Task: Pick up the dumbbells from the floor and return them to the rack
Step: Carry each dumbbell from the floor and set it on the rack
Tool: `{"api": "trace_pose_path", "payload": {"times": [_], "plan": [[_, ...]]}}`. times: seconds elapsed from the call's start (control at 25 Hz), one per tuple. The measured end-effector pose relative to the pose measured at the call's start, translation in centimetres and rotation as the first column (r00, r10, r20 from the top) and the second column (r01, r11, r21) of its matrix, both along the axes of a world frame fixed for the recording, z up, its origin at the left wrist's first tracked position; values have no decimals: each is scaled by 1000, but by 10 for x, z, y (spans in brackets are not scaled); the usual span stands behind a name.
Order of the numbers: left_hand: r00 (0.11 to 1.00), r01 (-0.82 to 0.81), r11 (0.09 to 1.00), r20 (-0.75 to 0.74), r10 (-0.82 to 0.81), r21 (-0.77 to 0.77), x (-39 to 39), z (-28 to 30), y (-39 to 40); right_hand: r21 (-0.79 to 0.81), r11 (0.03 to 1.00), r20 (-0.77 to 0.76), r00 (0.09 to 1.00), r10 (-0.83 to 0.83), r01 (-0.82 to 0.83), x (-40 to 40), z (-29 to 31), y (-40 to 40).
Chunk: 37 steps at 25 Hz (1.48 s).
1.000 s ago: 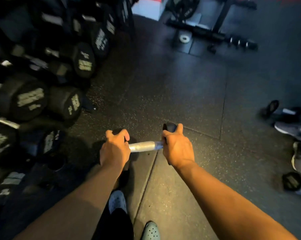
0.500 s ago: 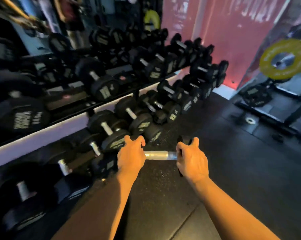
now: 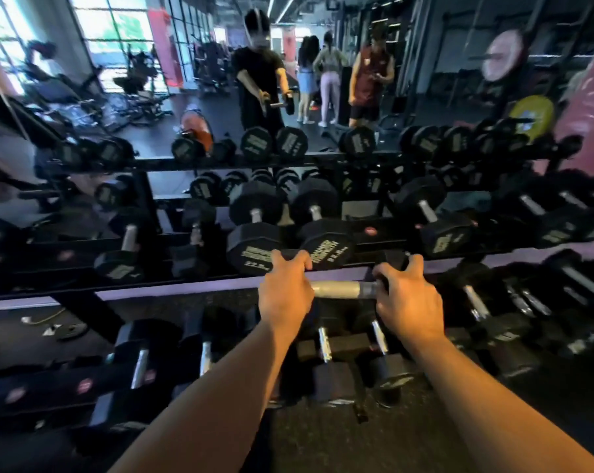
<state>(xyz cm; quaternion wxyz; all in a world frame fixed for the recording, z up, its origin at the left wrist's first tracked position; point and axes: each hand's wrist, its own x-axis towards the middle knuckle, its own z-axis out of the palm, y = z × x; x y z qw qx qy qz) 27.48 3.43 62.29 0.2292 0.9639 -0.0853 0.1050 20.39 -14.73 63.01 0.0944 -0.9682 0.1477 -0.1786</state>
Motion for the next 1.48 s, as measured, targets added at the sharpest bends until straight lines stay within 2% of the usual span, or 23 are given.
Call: {"api": "trace_pose_path", "payload": {"times": [0.24,0.56,0.84,1.08,1.2,1.4,1.48], "plan": [[961,-275,961,18,275,15,69,23,168,-19,967,30,966,256,-255,116,22,156],[848,-527,850,52,527,-14,150,32,336,-51,841,85,837,541,-539,264,21,326],[713,-697,716,72,698,-37,252,24,444,-65,719,92,714,694,-692,409,14,452],[600,-794,600,32,799,-96,314,9,514,-105,595,94,588,804,-797,499,5,539],[544,-833,537,-22,839,-137,337,-7,544,-152,521,63,518,853,-840,538,-7,581],[401,-896,374,-75,913,-240,369,-49,577,-259,376,-52,402,914,-890,588,-29,637],[367,-906,330,-105,924,-266,385,-68,588,-295,338,-96,379,920,-894,608,-43,655]]}}
